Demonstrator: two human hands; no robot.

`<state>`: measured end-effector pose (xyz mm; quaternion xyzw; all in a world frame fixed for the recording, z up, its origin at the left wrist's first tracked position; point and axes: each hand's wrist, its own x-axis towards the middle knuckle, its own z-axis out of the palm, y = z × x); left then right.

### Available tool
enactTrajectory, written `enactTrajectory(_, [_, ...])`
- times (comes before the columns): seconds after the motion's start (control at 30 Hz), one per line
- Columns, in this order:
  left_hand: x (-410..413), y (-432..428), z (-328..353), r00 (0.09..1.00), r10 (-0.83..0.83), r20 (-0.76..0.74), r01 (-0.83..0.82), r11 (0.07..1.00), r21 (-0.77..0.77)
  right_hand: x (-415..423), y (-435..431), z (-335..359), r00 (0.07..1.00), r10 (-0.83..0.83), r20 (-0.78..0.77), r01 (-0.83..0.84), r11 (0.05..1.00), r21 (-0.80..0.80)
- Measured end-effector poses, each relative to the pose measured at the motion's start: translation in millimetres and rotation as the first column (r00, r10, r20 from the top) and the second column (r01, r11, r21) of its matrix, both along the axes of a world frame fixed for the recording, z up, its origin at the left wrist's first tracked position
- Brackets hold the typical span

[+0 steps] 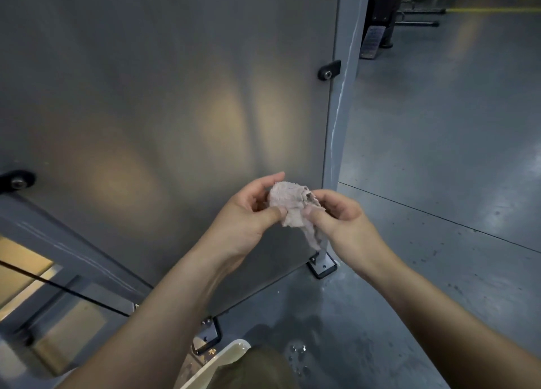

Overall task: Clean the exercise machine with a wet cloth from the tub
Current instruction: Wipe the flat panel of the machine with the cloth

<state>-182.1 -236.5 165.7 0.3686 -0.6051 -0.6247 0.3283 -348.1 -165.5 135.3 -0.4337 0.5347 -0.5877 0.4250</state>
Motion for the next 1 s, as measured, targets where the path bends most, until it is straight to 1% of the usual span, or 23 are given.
enactTrajectory(0.07, [-1, -3, 0, 0.996, -0.005, 0.09, 0.013, 0.996, -0.093, -3, -2, 2, 0.984, -0.002, 0.177, -0.002, 1.0, 0.019])
enactTrajectory(0.13, [-2, -6, 0, 0.989, 0.044, 0.143, -0.023, 0.989, -0.145, -3, -3, 4, 0.939, -0.053, 0.341, 0.031, 0.997, 0.069])
enactTrajectory(0.2, [-5, -9, -2, 0.983, 0.125, 0.135, -0.105, 0.983, -0.148, -3, -4, 6, 0.899, -0.076, 0.431, 0.043, 0.995, 0.086])
enactTrajectory(0.27, [-10, -8, 0, 0.977, 0.192, 0.091, -0.179, 0.975, -0.134, -2, -6, 9, 0.865, -0.02, 0.501, -0.01, 0.998, 0.057])
enactTrajectory(0.33, [-12, -8, 4, 0.975, 0.195, 0.103, -0.181, 0.975, -0.131, 2, -7, 10, 0.872, 0.015, 0.49, -0.039, 0.999, 0.037])
enactTrajectory(0.4, [-12, -8, 8, 0.983, 0.137, 0.124, -0.126, 0.988, -0.094, 5, -9, 9, 0.887, -0.024, 0.461, 0.0, 0.999, 0.052])
enactTrajectory(0.43, [-10, -9, 11, 0.982, 0.107, 0.157, -0.09, 0.99, -0.109, 5, -11, 10, 0.885, -0.064, 0.46, 0.04, 0.997, 0.061])
enactTrajectory(0.47, [-8, -10, 15, 0.972, 0.099, 0.213, -0.061, 0.982, -0.177, 4, -12, 14, 0.885, -0.102, 0.455, 0.08, 0.994, 0.068])
enactTrajectory(0.5, [-6, -12, 20, 0.948, 0.128, 0.29, -0.039, 0.956, -0.292, 3, -13, 18, 0.893, -0.14, 0.429, 0.121, 0.99, 0.071])
enactTrajectory(0.53, [-3, -13, 27, 0.916, 0.195, 0.352, -0.028, 0.904, -0.427, 1, -14, 23, 0.908, -0.182, 0.377, 0.168, 0.983, 0.068])
enactTrajectory(0.57, [2, -14, 37, 0.887, 0.277, 0.369, -0.02, 0.823, -0.568, 0, -15, 29, 0.926, -0.222, 0.306, 0.216, 0.975, 0.054])
enactTrajectory(0.6, [7, -15, 49, 0.873, 0.349, 0.341, -0.006, 0.706, -0.709, -1, -17, 37, 0.936, -0.248, 0.248, 0.249, 0.968, 0.028])
enactTrajectory(0.63, [12, -18, 63, 0.87, 0.392, 0.298, 0.027, 0.567, -0.824, -1, -19, 45, 0.943, -0.259, 0.208, 0.265, 0.964, -0.004])
enactTrajectory(0.67, [18, -19, 77, 0.869, 0.416, 0.268, 0.072, 0.43, -0.9, 1, -21, 57, 0.95, -0.26, 0.173, 0.27, 0.962, -0.042])
enactTrajectory(0.7, [23, -22, 90, 0.86, 0.441, 0.258, 0.127, 0.305, -0.944, 4, -25, 70, 0.957, -0.259, 0.13, 0.271, 0.959, -0.086])
enactTrajectory(0.77, [32, -27, 116, 0.832, 0.504, 0.231, 0.216, 0.09, -0.972, 10, -36, 104, 0.962, -0.267, 0.05, 0.272, 0.944, -0.186])
enactTrajectory(0.83, [39, -31, 140, 0.802, 0.578, 0.149, 0.242, -0.087, -0.966, 14, -51, 139, 0.936, -0.351, -0.01, 0.33, 0.89, -0.315])
enactTrajectory(0.87, [42, -32, 152, 0.783, 0.614, 0.097, 0.239, -0.154, -0.959, 13, -58, 156, 0.897, -0.44, -0.041, 0.39, 0.833, -0.393])
enactTrajectory(0.93, [48, -34, 175, 0.738, 0.674, -0.01, 0.221, -0.255, -0.941, 10, -69, 186, 0.753, -0.65, -0.098, 0.493, 0.657, -0.57])
enactTrajectory(0.97, [51, -37, 185, 0.712, 0.701, -0.05, 0.219, -0.288, -0.932, 10, -74, 198, 0.674, -0.731, -0.109, 0.505, 0.563, -0.654])
enactTrajectory(1.0, [53, -40, 193, 0.682, 0.727, -0.076, 0.226, -0.308, -0.924, 11, -80, 206, 0.61, -0.783, -0.121, 0.488, 0.492, -0.721])
